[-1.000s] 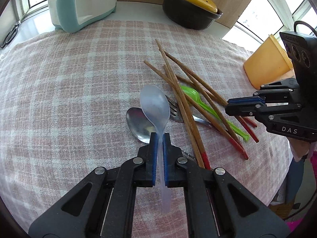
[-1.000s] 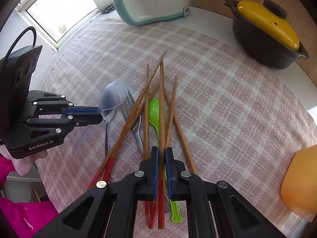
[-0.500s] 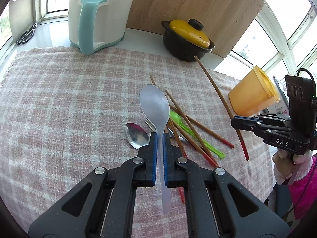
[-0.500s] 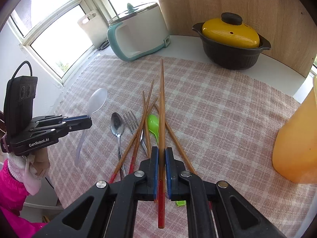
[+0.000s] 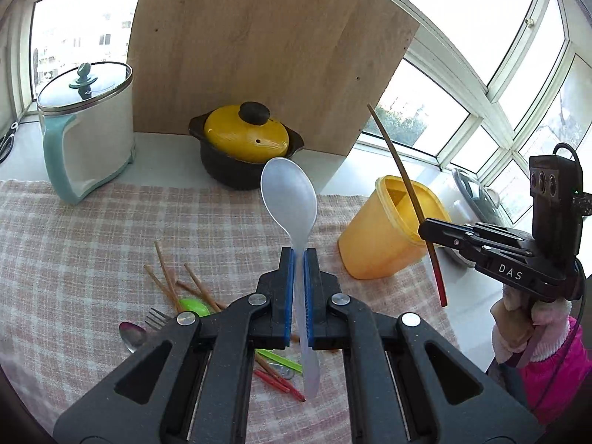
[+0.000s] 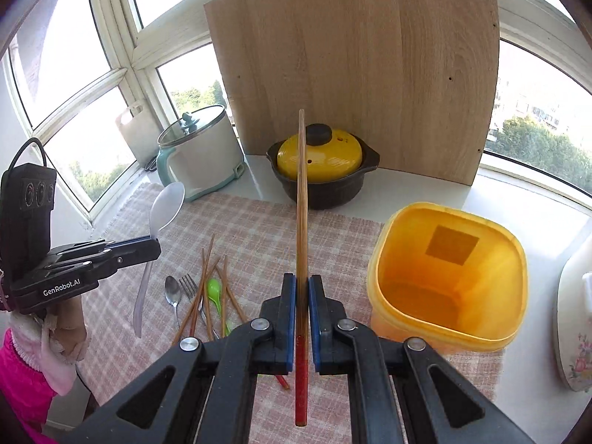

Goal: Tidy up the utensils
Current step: 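Lift and carry the spoon and chopstick over the yellow bin with both tools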

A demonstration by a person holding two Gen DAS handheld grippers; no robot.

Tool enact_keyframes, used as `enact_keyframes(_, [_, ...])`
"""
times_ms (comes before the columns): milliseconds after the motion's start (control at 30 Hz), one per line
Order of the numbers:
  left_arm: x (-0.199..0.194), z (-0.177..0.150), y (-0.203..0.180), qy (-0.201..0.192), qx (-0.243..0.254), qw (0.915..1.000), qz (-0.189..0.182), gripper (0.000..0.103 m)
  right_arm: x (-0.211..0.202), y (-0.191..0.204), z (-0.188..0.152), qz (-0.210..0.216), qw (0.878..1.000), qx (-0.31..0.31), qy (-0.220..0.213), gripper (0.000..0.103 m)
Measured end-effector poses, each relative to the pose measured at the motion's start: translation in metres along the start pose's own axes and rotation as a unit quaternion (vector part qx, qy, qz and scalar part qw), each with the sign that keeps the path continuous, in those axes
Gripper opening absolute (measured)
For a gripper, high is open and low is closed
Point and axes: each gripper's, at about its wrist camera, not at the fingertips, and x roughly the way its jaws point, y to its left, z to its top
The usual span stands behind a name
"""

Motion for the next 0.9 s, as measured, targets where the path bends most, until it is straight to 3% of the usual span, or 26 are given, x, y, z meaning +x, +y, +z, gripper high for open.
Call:
enact_keyframes(433, [0.063, 0.064, -0.096, -0.047, -0.003, 0.9972, -0.059, 0.003, -0.026, -0.08, 0.028, -0.051, 0.997, 0.029, -0.051, 0.004])
enact_keyframes(700, [0.107, 0.083, -0.131, -0.068, 0.005, 0.9969, -0.041, 0.003, -0.012, -0.116, 0.038, -0.066, 0.995, 0.042, -0.062, 0.004])
enact_keyframes(900, [0.129, 0.078, -0.138, -0.084, 0.009, 0.9963, -0.017, 0.003, 0.003, -0.129, 0.034, -0.07, 0.994, 0.044, -0.076, 0.004])
